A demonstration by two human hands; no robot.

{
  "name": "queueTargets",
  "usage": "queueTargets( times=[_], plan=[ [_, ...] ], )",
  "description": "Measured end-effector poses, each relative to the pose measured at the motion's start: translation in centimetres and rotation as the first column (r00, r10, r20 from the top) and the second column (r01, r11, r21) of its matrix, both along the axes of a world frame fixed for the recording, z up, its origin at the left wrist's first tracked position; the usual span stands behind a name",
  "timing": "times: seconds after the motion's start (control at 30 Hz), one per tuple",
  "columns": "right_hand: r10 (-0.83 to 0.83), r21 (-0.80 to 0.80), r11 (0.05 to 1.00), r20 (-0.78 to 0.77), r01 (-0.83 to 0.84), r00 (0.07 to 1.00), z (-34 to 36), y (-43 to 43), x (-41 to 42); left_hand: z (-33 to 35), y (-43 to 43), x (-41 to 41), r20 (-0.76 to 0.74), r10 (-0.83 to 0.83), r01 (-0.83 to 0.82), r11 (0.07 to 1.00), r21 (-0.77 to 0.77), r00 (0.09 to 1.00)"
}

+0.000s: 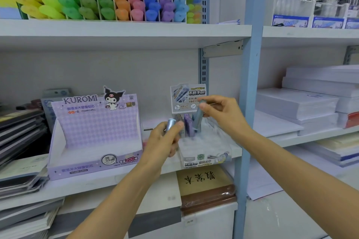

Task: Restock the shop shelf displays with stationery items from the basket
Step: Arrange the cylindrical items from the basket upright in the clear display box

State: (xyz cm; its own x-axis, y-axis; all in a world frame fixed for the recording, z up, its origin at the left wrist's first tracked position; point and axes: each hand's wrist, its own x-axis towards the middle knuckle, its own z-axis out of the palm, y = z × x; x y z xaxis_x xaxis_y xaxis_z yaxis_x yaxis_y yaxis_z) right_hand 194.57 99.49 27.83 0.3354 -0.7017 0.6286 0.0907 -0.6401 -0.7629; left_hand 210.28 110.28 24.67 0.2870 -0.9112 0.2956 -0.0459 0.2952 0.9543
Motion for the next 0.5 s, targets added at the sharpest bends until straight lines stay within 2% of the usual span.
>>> queueTargets(
  times=[0.07,0.13,0.3,0.5],
  plan=[
    [-0.121,-0.002,0.993,-0.037,0.121,0.992,-0.4,-1.2,-0.7,0.0,-0.2,0.2,-0.083,-0.035,0.037,0.999,0.029,0.996],
    [-0.187,-0.010,0.982,-0.087,0.186,0.979,-1.0,-2.2,-1.0,-0.2,-0.3,0.2,-0.102,-0.060,0.062,0.998,0.024,0.993],
    [-0.217,-0.069,0.976,-0.206,0.207,0.954,-2.4,-3.6,-0.5,-0.9,-0.1,0.2,0.007,-0.143,0.143,0.990,-0.005,0.990],
    [-0.210,-0.154,0.975,-0.407,0.160,0.889,-1.8,-4.4,-0.7,-1.2,-0.3,0.6,-0.026,-0.148,0.149,0.989,0.012,0.989]
  ],
)
